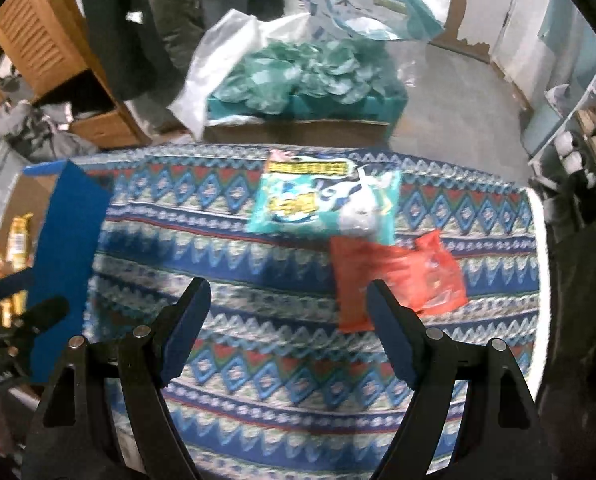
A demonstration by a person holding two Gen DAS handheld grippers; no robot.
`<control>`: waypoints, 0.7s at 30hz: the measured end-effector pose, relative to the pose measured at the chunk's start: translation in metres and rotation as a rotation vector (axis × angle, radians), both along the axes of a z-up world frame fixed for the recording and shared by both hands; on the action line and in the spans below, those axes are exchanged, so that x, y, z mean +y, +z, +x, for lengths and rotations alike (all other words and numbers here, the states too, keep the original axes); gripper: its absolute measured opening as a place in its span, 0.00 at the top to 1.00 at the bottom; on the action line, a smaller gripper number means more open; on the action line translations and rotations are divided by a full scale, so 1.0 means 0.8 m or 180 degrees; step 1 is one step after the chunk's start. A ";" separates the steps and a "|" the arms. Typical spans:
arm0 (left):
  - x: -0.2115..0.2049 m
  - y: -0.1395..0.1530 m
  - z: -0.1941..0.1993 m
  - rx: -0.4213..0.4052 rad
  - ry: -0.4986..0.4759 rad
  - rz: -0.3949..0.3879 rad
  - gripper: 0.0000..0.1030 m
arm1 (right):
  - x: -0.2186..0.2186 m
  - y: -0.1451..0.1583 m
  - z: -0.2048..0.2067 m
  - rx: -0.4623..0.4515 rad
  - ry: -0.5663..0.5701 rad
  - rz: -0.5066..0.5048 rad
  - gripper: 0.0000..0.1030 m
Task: Organize snacks
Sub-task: 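Move both tools back toward the teal bag and red bag, then lower both tools onto the cloth over the teal and red bags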
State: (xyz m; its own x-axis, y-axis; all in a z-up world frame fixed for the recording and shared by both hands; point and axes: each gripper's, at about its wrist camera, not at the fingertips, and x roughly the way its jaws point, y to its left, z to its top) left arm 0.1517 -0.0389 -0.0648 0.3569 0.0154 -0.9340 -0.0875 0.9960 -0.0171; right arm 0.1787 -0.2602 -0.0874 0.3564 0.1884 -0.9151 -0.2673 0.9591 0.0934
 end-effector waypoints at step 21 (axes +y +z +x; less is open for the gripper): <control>-0.029 -0.065 0.158 0.0169 0.0180 0.0152 0.34 | -0.063 -0.069 0.172 0.0009 -0.0658 -0.0612 0.22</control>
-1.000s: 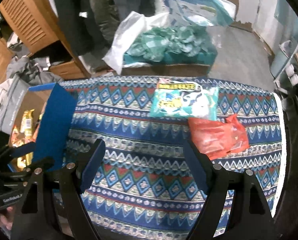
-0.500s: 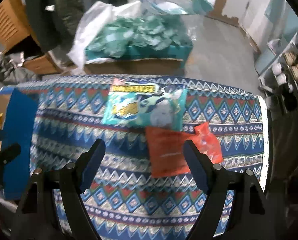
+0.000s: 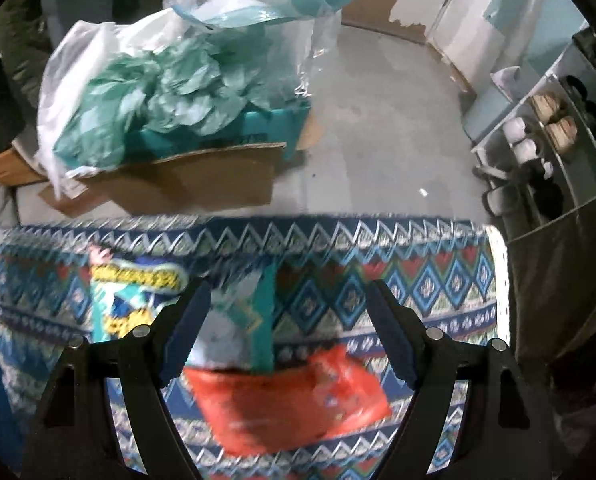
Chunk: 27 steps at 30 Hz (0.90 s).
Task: Organize snacks
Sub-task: 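Lower both tools onto the cloth over the teal and red bags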
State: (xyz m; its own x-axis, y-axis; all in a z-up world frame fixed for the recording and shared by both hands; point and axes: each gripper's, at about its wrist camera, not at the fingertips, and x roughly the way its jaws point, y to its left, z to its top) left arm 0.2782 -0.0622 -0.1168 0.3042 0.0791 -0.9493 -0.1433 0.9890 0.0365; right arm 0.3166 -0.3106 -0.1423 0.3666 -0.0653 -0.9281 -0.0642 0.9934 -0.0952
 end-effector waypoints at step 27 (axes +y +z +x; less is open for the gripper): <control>-0.042 -0.055 -0.021 0.0328 -0.0166 -0.0026 0.34 | 0.025 -0.091 -0.062 0.0785 0.0144 0.0055 0.22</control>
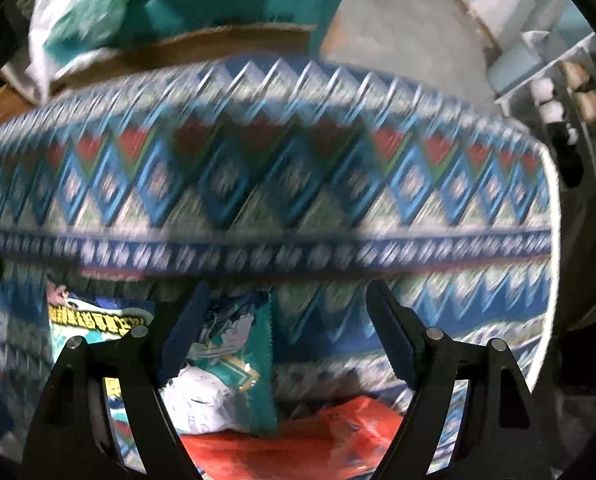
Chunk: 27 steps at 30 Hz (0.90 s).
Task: Organize snacks
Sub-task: 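Lower both tools onto the cloth over the teal and red bags, then grasp the teal snack bag with left tool while right tool grasps red bag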
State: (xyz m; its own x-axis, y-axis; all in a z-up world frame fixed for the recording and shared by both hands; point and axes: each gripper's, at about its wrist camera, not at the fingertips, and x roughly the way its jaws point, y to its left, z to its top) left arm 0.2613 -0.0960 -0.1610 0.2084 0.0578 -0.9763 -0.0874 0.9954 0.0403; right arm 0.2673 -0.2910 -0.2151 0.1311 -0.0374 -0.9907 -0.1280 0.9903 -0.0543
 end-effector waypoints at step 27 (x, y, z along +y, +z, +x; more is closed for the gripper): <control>-0.059 -0.013 -0.087 0.0046 -0.0682 -0.0274 0.31 | -0.118 0.052 -0.166 -0.0352 -0.1341 0.0318 0.13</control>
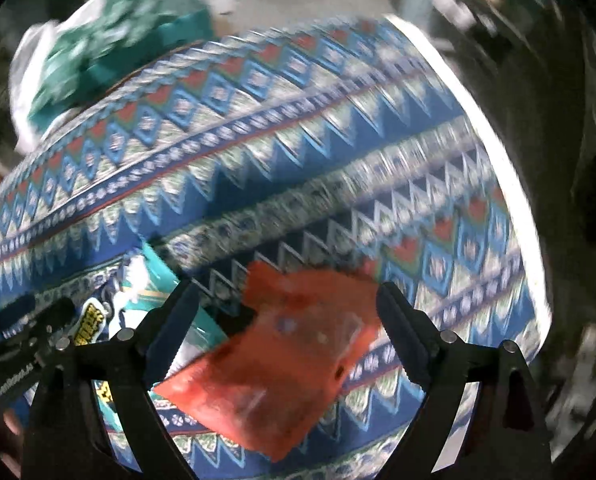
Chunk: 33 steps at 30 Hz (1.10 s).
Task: Organize snacks
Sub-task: 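Grasp the teal snack bag with left tool while right tool grasps red bag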
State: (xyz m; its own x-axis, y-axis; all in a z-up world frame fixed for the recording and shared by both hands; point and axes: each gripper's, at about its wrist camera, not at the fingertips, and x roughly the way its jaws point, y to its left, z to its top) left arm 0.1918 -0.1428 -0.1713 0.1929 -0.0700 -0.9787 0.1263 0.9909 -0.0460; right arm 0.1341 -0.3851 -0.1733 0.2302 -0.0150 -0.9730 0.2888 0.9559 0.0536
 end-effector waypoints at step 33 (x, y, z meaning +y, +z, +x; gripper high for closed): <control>-0.092 -0.011 -0.057 0.0020 -0.1005 -0.0101 0.20 | -0.014 -0.034 -0.005 0.0395 0.0732 -0.0149 0.30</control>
